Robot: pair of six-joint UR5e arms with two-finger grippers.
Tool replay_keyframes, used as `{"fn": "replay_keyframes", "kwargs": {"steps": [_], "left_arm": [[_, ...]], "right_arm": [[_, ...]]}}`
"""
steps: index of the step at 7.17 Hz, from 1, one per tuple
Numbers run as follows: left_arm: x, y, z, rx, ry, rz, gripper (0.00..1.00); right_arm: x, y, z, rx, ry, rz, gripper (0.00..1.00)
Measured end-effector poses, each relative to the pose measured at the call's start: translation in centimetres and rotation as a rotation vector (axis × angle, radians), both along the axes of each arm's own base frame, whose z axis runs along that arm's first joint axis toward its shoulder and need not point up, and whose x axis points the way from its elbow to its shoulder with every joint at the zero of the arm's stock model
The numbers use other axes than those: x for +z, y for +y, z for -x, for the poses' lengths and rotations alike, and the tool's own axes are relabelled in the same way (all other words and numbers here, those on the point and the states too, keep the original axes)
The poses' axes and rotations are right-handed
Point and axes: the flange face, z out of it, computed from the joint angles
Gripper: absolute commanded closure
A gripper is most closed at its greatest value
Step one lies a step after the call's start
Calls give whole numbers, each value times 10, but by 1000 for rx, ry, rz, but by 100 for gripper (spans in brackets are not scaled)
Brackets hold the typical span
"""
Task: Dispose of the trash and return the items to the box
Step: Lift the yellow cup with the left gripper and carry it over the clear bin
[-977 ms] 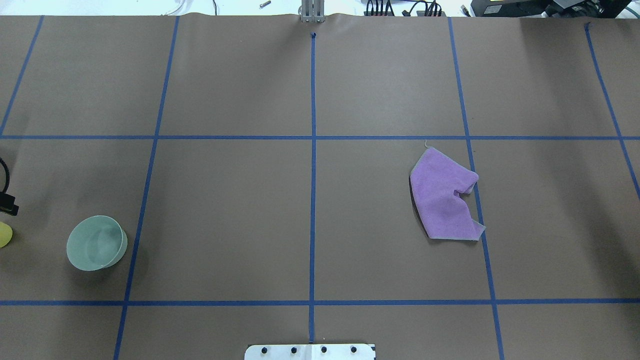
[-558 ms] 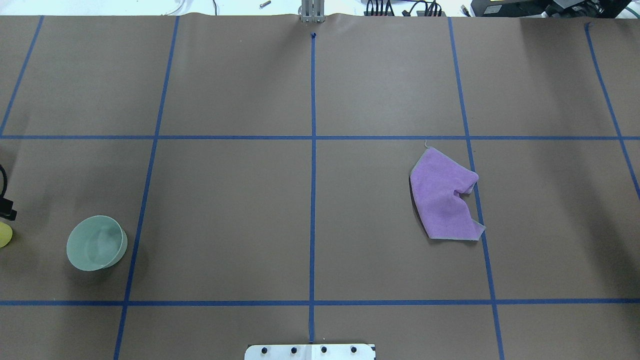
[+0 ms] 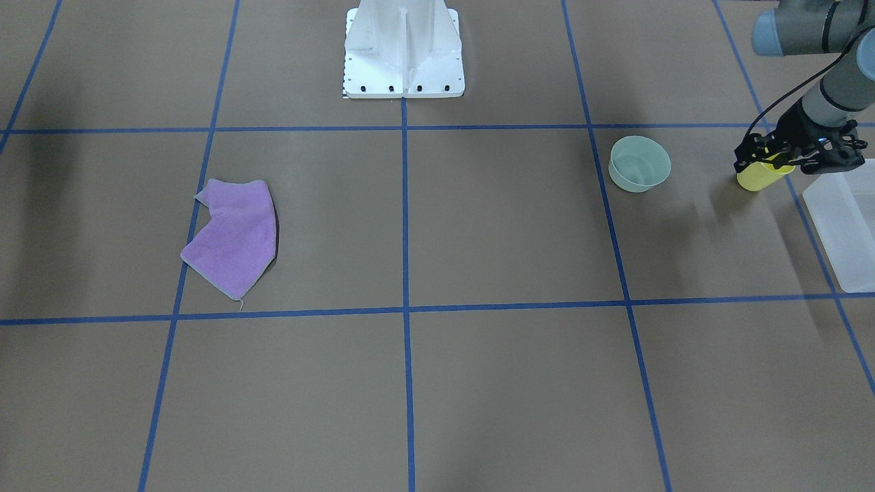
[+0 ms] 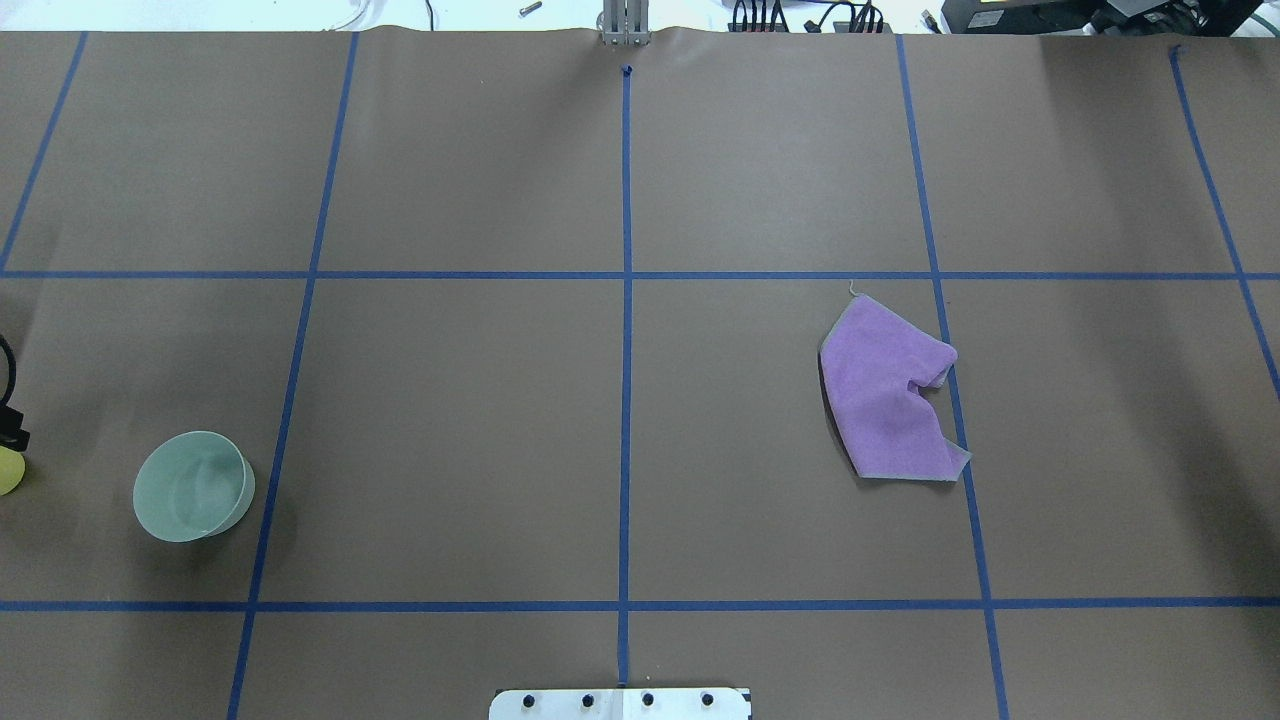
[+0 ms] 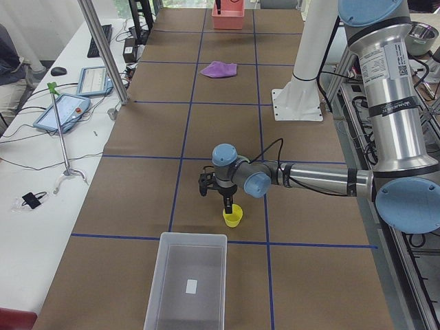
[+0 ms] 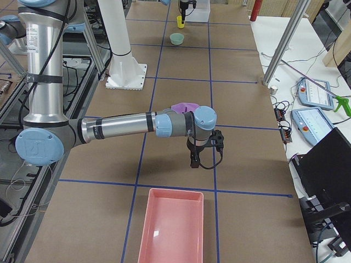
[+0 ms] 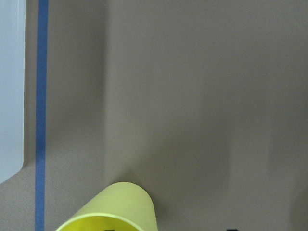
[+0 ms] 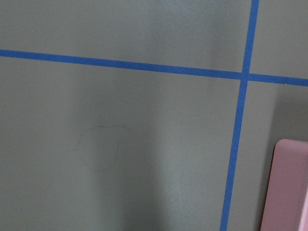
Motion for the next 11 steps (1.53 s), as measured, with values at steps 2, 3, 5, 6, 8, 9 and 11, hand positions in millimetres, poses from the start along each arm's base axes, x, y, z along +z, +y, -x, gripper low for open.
{"fn": "replay_keyframes", "kwargs": {"steps": [2, 3, 5, 6, 8, 9, 11], "left_arm": [[3, 1, -1, 1, -3, 9, 100], [4, 1, -1, -2, -4, 13, 100], [6, 3, 0, -2, -8, 18, 100], [6, 5, 1, 0, -5, 19, 100], [-23, 5, 6, 15, 68, 48, 100], [-39, 1, 20, 16, 89, 65, 100], [-63, -45, 76, 67, 51, -8, 100]], "right_arm": [[2, -3, 3, -5, 1, 4, 0], [3, -3, 4, -7, 1, 6, 0], [2, -7, 7, -12, 0, 3, 0], [1, -10, 10, -16, 0, 2, 0], [-3, -23, 15, -22, -1, -5, 0], [-7, -27, 16, -23, -2, -13, 0], [-12, -31, 17, -21, -4, -20, 0]]}}
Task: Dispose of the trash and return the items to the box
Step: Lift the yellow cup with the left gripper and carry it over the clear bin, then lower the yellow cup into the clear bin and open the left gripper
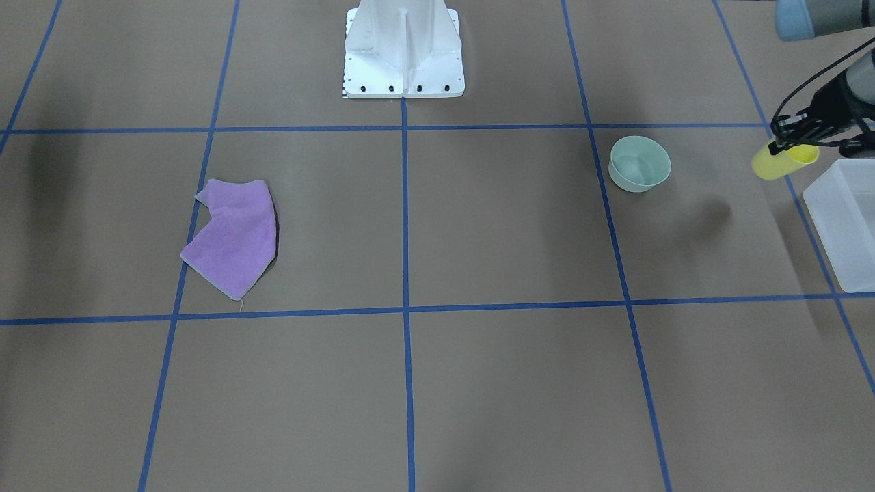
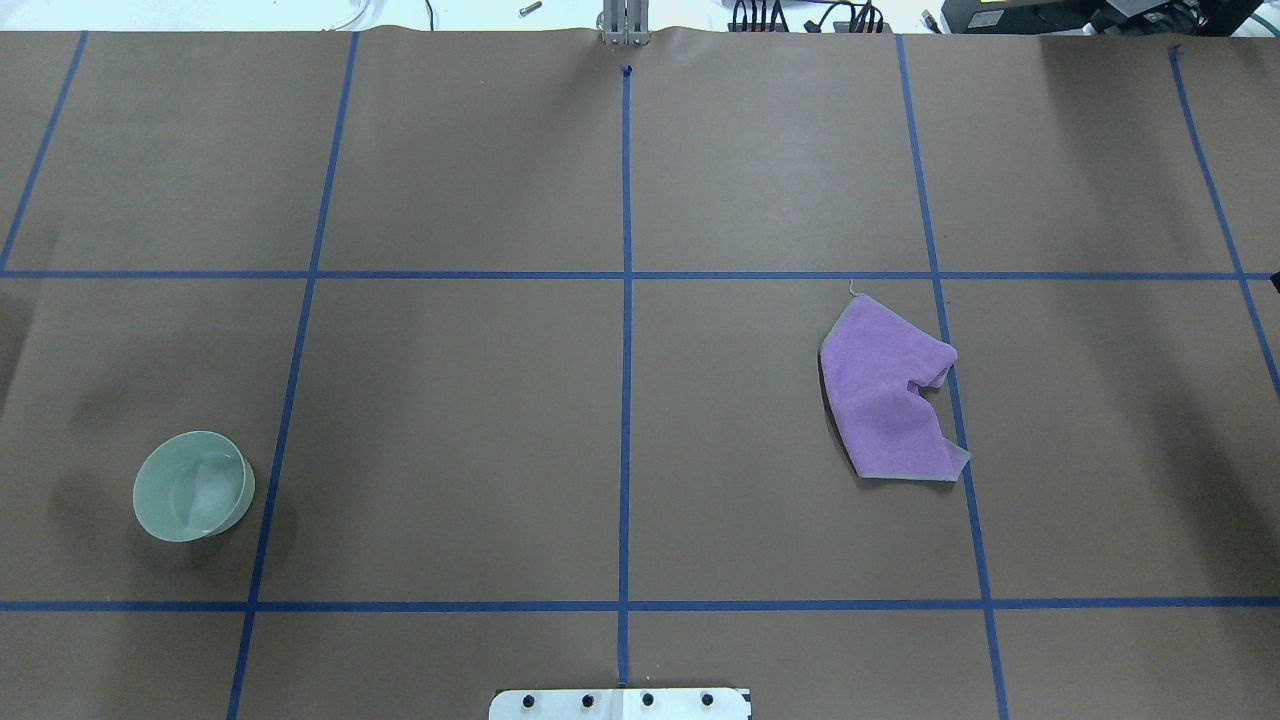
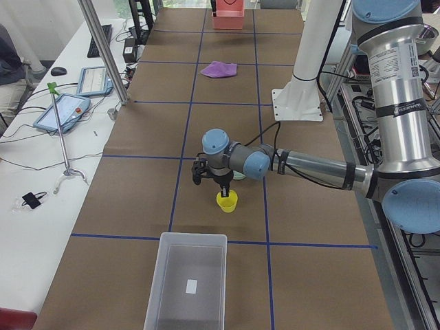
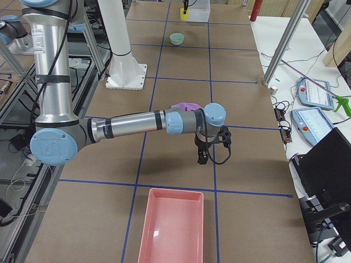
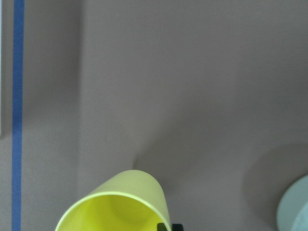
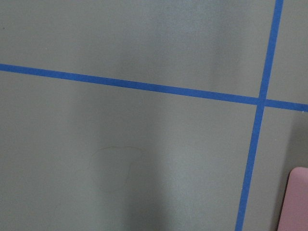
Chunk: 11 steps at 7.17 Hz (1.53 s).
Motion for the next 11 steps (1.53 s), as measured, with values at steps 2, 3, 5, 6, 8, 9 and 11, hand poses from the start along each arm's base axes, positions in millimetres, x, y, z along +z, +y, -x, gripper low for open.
{"fn": "replay_keyframes", "kwargs": {"steps": [2, 3, 5, 6, 8, 9, 11], "left_arm": [[4, -88, 75, 109, -110, -102, 100], [33, -125, 109, 146, -127, -130, 100], [112, -160, 145, 164, -132, -186, 100], [147, -156, 150, 161, -131, -192, 100], [186, -132, 152, 151, -126, -161, 100], [193, -120, 152, 142, -123, -148, 100], [200, -108, 151, 124, -124, -133, 100]], "right_arm": [[0, -1, 1, 1, 0, 3, 0], [0, -1, 2, -1, 0, 3, 0], [-1, -2, 4, -4, 1, 1, 0], [-2, -3, 5, -5, 1, -1, 0], [-4, -4, 6, -2, 0, 3, 0], [-5, -4, 8, 1, 0, 7, 0], [-4, -3, 10, 1, 1, 14, 0]]}}
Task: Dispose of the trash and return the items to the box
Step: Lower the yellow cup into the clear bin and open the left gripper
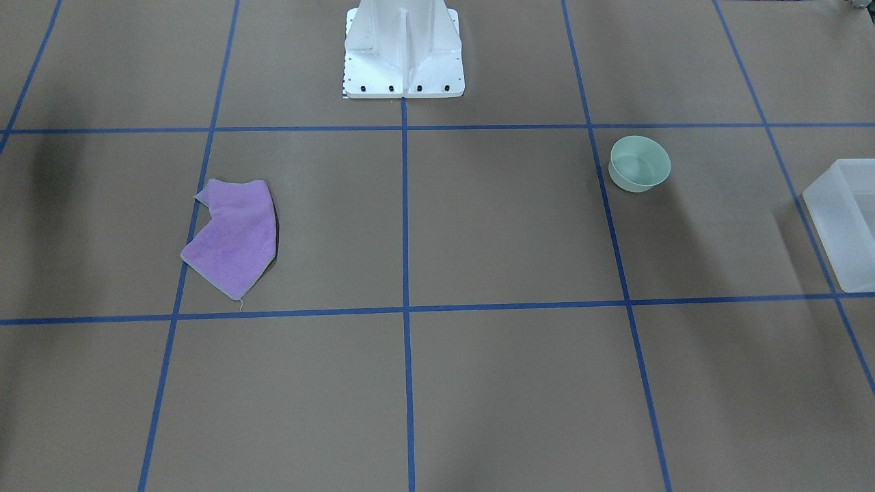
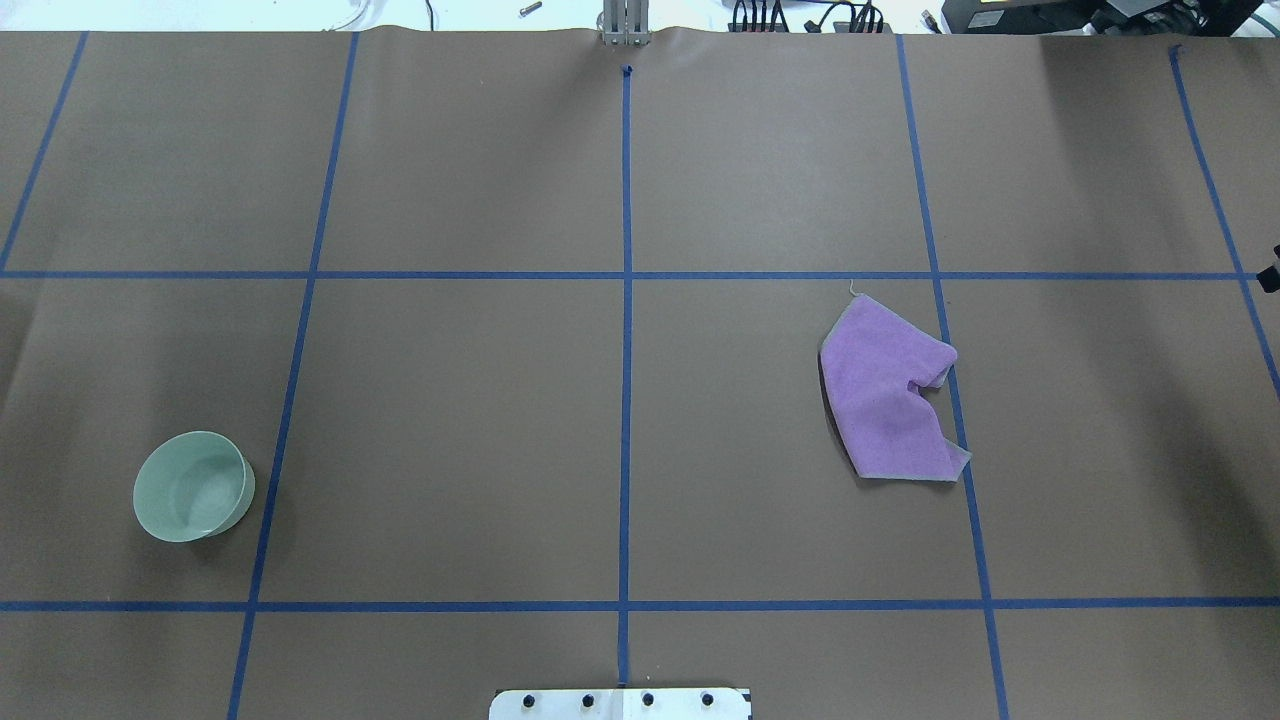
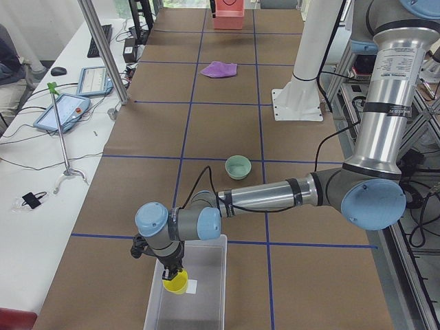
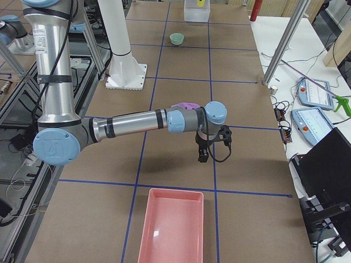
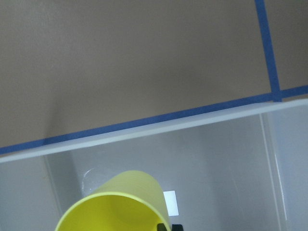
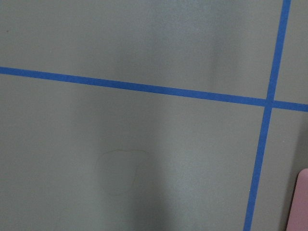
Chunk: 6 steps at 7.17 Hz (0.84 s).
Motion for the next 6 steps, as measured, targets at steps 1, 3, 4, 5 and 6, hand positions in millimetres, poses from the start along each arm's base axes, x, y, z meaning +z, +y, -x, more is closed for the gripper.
{"fn": "replay_keyframes", "kwargs": {"steps": [1, 3, 4, 5, 6], "left_arm": [[8, 0, -1, -21, -2, -5, 100], [26, 0, -2, -66, -4, -22, 100], [32, 1, -3, -72, -4, -19, 100], [37, 2, -4, -75, -5, -15, 100], [44, 4, -5, -80, -5, -14, 100]], "right_arm": [[1, 0, 1, -1, 0, 2, 0], [2, 0, 3, -4, 1, 5, 0], [2, 0, 4, -6, 1, 6, 0], [2, 0, 5, -5, 1, 8, 0], [2, 0, 5, -4, 2, 11, 0]]}}
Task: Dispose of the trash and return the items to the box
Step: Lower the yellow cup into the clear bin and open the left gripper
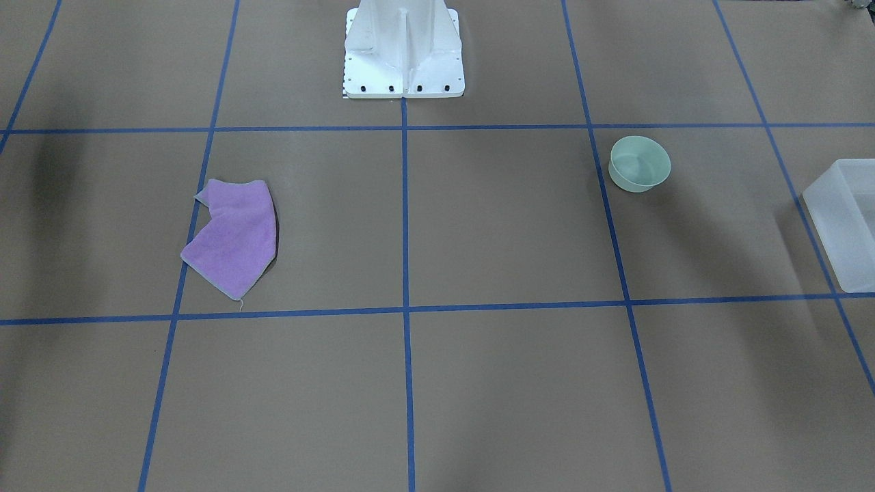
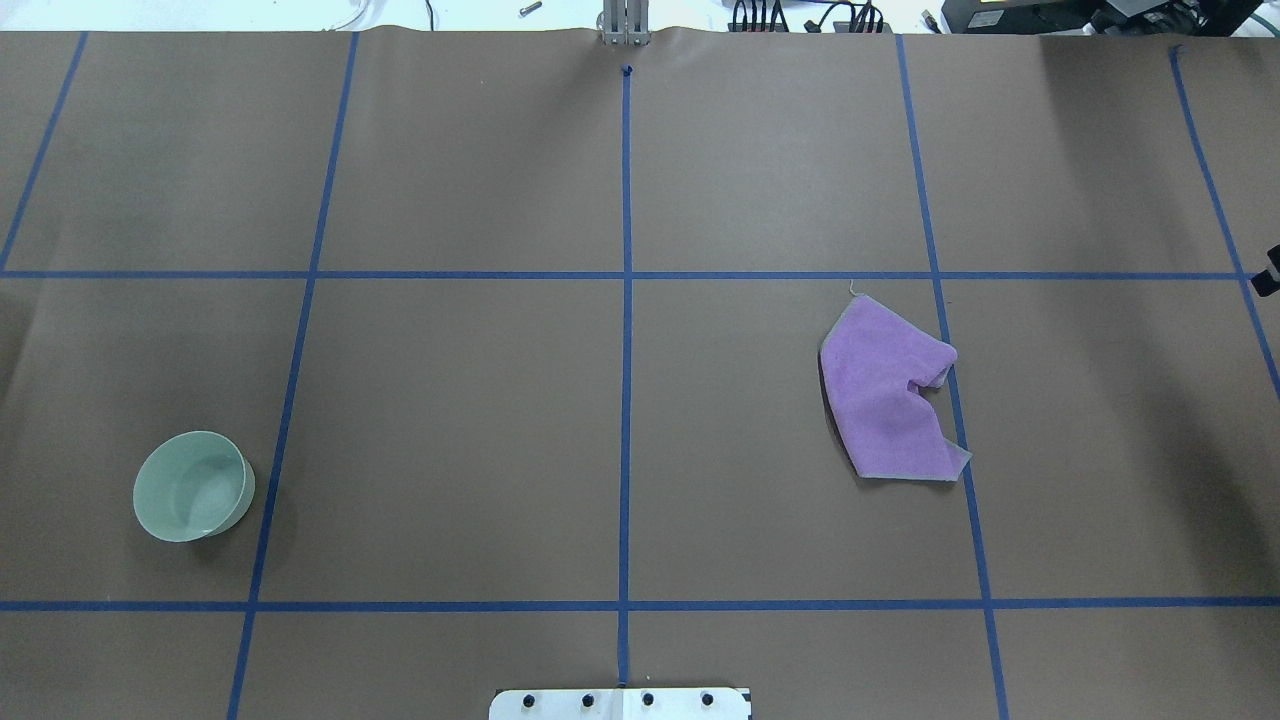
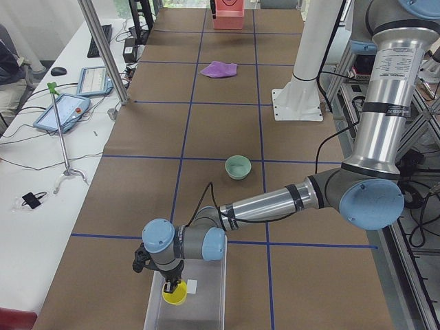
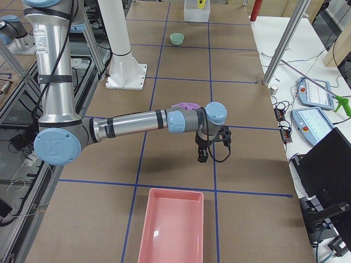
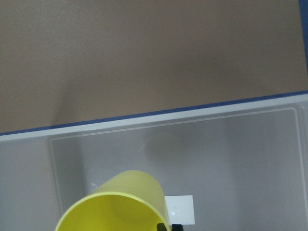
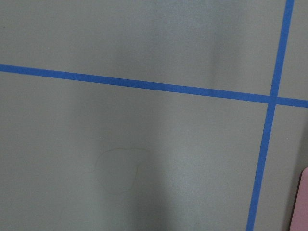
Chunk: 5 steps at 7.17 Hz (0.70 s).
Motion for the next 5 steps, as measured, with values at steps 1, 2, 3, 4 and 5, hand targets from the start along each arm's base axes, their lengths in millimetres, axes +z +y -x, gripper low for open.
{"fn": "replay_keyframes", "kwargs": {"steps": [1, 2, 3, 4, 5], "left_arm": [[7, 2, 0, -9, 0, -3, 100], [11, 3, -1, -17, 0, -2, 100], [14, 5, -2, -20, -1, 1, 100], [17, 5, -4, -19, -1, 2, 88], [18, 6, -6, -18, -1, 3, 74]], "right_arm": [[0, 0, 0, 0, 0, 1, 0], [0, 0, 1, 0, 0, 1, 0], [0, 0, 2, -2, 0, 1, 0], [0, 0, 2, -2, 0, 1, 0], [0, 0, 2, -3, 0, 1, 0]]}}
